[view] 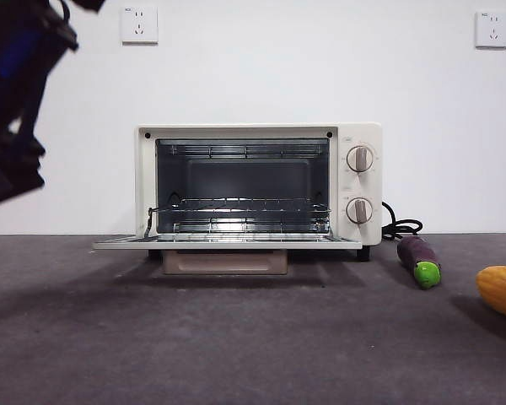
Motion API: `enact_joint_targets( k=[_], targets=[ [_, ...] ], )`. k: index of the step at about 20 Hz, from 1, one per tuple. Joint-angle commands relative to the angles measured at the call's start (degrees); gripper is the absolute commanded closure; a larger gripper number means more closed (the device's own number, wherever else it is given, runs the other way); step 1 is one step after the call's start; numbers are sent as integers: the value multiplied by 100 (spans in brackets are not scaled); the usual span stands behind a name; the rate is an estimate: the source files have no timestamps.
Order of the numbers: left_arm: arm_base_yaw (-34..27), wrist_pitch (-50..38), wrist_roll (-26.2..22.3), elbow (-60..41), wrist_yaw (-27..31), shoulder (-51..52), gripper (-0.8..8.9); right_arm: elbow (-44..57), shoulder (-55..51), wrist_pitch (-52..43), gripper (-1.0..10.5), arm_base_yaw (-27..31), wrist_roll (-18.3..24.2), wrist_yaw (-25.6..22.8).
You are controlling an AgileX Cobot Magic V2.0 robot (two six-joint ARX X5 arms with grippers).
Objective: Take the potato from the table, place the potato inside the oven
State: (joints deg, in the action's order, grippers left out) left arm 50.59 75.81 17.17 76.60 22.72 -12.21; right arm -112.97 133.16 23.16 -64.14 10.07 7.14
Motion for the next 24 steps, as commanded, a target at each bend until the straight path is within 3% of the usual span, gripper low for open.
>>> enact_joint_targets(
  k=[1, 17, 18, 20, 23, 24],
  targets=[
    [13, -24, 39, -4, -55, 24, 819, -2, 157, -63, 285, -31, -111, 57],
    [13, -24, 44, -4, -17, 24, 819, -2, 581, -28, 326, 44, -540, 227],
    [13, -24, 44, -4, -17, 24, 819, -2, 625, -35, 343, 44, -560, 232],
    [13, -24, 44, -4, -17, 24, 819, -2, 632, -7, 522, 46, -575, 245],
    [13, -24, 44, -4, -15, 24, 819, -2, 634, 57, 580, 46, -608, 243],
    [13, -24, 44, -4, -15, 24, 819, -2, 634, 92, 658, 46, -627, 240]
  ],
)
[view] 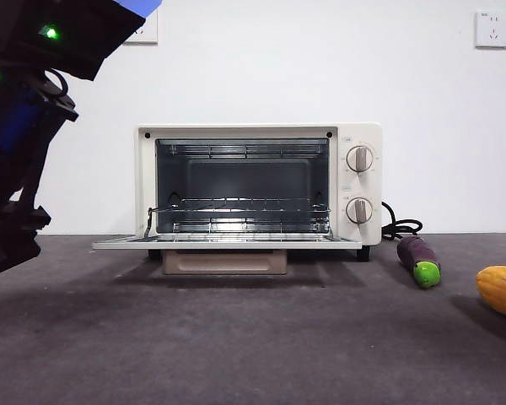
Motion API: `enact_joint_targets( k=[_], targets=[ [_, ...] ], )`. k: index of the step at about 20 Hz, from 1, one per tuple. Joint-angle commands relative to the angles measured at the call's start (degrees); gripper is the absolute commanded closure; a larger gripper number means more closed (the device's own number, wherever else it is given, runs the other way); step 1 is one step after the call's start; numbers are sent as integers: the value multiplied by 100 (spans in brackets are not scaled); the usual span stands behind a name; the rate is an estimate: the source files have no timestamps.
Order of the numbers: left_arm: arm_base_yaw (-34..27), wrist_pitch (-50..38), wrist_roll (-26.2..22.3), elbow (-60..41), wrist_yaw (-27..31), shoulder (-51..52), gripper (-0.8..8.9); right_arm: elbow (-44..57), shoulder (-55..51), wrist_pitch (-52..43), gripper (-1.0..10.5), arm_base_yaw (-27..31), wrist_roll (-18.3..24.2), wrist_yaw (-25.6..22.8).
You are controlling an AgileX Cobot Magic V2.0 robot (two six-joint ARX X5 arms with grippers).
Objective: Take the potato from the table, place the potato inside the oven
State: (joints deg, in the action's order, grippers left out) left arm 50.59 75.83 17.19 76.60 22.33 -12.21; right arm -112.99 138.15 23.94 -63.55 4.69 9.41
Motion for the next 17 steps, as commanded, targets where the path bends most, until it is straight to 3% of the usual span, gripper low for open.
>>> enact_joint_targets(
  k=[1, 2, 5, 8, 13, 17],
  targets=[
    [13, -26, 39, -4, 24, 24, 819, 0, 136, 13, 801, -13, -131, 0],
    [15, -26, 37, -4, 24, 24, 819, 0, 136, -33, 883, -13, -179, 0],
    [15, -26, 31, -4, 22, 24, 819, -254, 107, 236, 884, 26, -492, 7],
    [15, -26, 15, -4, 22, 24, 819, -1379, 107, 1753, 884, 101, -614, -11],
    [13, -26, -90, -4, 20, 24, 819, -3506, 107, 3357, 885, 142, -586, -313],
    [13, -26, -90, -4, 17, 24, 819, -4894, 107, 4605, 884, 142, -573, -1261]
  ],
)
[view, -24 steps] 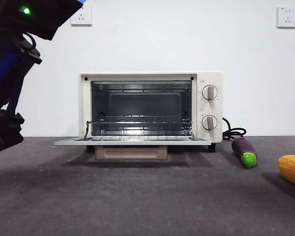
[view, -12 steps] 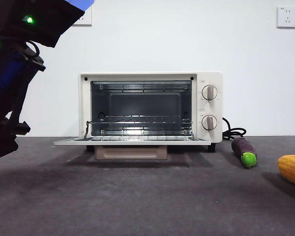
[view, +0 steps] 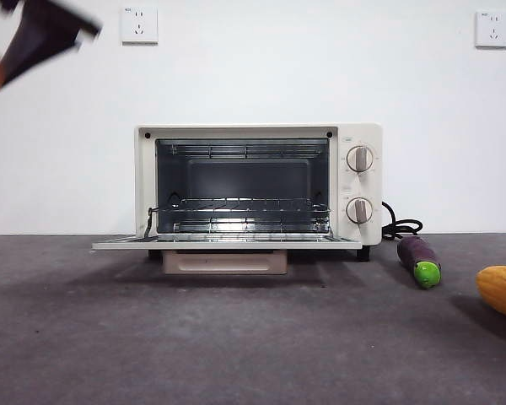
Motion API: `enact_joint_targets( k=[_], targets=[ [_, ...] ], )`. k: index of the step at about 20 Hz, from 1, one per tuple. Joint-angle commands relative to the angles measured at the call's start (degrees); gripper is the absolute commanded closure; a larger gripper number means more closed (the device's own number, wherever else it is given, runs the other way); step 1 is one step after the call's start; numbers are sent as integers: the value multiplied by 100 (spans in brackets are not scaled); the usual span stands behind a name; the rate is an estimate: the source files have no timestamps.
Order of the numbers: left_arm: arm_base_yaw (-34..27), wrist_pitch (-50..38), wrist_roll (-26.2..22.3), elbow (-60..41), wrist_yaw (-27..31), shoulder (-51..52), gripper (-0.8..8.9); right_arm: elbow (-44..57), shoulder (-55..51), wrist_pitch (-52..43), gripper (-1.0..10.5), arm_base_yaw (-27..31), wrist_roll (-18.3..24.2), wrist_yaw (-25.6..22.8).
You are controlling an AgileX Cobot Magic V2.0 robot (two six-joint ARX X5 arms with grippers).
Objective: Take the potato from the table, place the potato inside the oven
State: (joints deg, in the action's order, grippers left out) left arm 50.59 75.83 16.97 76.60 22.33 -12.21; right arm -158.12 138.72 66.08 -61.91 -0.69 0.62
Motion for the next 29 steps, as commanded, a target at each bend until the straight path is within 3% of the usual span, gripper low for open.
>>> enact_joint_targets(
  k=[1, 3, 12, 18, 25, 29],
  targets=[
    [13, -26, -66, -4, 15, 24, 819, -667, 50, 752, 884, -20, -13, -623],
    [13, -26, -63, -4, 15, 24, 819, -1069, 50, 1285, 884, -20, 28, -911],
    [13, -26, -68, -4, 20, 20, 819, -767, -973, 1314, 884, -116, -90, -769],
    [13, -26, -70, -11, 195, 20, 819, 2409, -3086, 1309, 884, -114, -249, -866],
    [15, -26, -63, -144, 647, 20, 819, 5143, -5624, 1252, 884, -109, -1086, -2277],
    [13, -26, 122, -479, 640, 20, 819, 6966, -7169, -181, 884, -109, -1246, -2297]
  ],
)
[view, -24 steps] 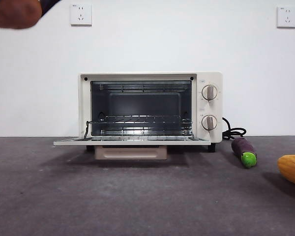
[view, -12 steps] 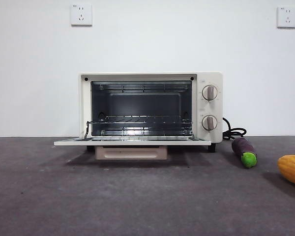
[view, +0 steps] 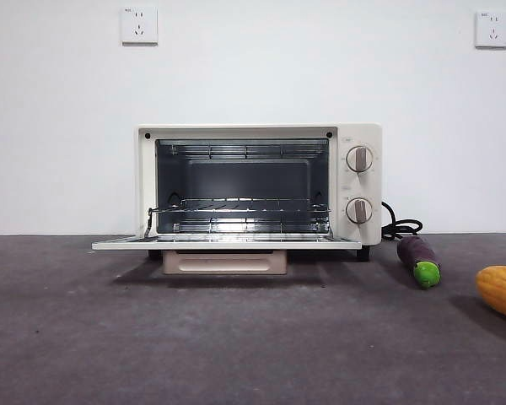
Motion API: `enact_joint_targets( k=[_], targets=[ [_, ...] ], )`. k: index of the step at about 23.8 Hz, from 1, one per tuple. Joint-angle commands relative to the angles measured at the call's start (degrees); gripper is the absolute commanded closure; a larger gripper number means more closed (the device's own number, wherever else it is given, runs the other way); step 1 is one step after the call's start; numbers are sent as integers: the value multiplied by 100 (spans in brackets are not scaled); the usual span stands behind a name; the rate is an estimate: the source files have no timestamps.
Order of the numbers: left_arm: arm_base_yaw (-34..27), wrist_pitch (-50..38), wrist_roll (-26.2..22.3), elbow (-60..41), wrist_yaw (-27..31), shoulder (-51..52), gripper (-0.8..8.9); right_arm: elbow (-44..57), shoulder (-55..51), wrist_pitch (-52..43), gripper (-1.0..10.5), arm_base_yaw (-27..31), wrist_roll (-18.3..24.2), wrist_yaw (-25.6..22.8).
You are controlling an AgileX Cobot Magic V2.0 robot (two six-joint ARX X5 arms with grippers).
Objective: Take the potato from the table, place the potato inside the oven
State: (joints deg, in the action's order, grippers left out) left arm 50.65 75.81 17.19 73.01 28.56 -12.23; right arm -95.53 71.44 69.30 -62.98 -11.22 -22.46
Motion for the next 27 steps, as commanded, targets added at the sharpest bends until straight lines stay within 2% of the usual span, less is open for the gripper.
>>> enact_joint_targets(
  k=[1, 6, 11, 16, 22, 25, 27],
  targets=[
    [7, -24, 109, -223, 17, 22, 819, 1178, -776, -841, 884, -2, -271, -15],
    [7, -24, 214, -669, 20, 17, 819, 3067, -1742, -2074, 884, 0, -428, -380],
    [7, -24, 280, -824, 20, 17, 819, 3928, -1683, -3543, 884, 7, -417, -417],
    [7, -24, 278, -841, 17, 13, 819, 4336, -1300, -4583, 884, 50, -426, -444],
    [7, -24, 186, -844, 22, 13, 819, 4341, -544, -5383, 884, 468, -424, -448],
    [7, -24, 109, -844, 22, 13, 819, 4341, -109, -5952, 884, 835, -424, -179],
    [7, -24, 57, -844, 22, 13, 819, 4341, 212, -6328, 884, 1110, -424, 212]
  ],
)
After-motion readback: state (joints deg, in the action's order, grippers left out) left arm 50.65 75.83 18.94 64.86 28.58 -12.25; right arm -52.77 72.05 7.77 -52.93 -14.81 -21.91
